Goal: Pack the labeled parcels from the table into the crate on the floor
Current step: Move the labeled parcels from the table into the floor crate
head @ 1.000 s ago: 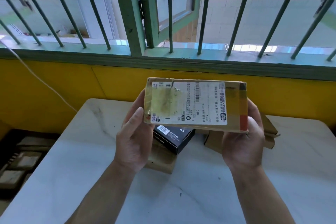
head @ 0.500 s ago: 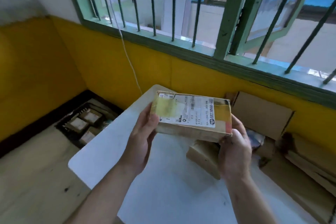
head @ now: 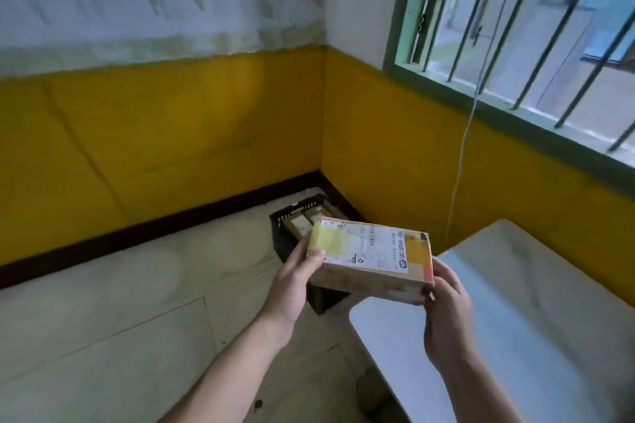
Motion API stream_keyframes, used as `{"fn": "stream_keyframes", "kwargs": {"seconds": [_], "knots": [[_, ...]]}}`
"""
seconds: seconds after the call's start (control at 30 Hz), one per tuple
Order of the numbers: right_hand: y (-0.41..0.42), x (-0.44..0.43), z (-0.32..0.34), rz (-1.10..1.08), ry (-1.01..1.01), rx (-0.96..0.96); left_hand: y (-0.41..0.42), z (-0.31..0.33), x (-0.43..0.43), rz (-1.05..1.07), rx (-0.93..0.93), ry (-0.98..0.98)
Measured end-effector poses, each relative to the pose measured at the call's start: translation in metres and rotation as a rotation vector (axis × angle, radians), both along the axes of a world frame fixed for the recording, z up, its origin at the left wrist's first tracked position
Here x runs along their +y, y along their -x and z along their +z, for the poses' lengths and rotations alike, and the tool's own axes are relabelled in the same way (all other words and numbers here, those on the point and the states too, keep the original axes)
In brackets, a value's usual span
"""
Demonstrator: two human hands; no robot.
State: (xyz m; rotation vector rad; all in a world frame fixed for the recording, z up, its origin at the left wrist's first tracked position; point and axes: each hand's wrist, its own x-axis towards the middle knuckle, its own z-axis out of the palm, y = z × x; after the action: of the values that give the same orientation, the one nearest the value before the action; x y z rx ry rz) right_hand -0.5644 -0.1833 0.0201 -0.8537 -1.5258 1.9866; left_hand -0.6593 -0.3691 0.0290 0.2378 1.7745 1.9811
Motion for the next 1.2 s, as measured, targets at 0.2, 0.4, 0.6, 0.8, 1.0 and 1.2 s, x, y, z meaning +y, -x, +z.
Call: {"fn": "stream_keyframes", "kwargs": {"seconds": [0.2,0.4,0.6,0.8,1.0,1.2], "knots": [[0.077,-0.032,-0.017,0.105,-0.044,-0.155,0.062,-0.021,-0.039,0.08,-0.059,0.109],[0.166,-0.033,-0.053,0.157,-0.02,-0.225,0.148,-0.05,-0.038,0.103,-0.11,0.223],[0.28,-0.003,-0.103,0.157,0.047,-0.256,0.28,-0.096,-0.011,0.047,-0.113,0.382],[0.379,0.03,-0.133,0.064,0.165,-0.345,0.396,-0.13,0.03,-0.042,-0.162,0.504],[0.435,0.055,-0.152,-0.061,0.182,-0.473,0.47,-0.161,0.072,-0.176,-0.242,0.61],[0.49,0.062,-0.196,-0.225,0.237,-0.62,0.554,-0.219,0.115,-0.367,-0.318,0.638]]}}
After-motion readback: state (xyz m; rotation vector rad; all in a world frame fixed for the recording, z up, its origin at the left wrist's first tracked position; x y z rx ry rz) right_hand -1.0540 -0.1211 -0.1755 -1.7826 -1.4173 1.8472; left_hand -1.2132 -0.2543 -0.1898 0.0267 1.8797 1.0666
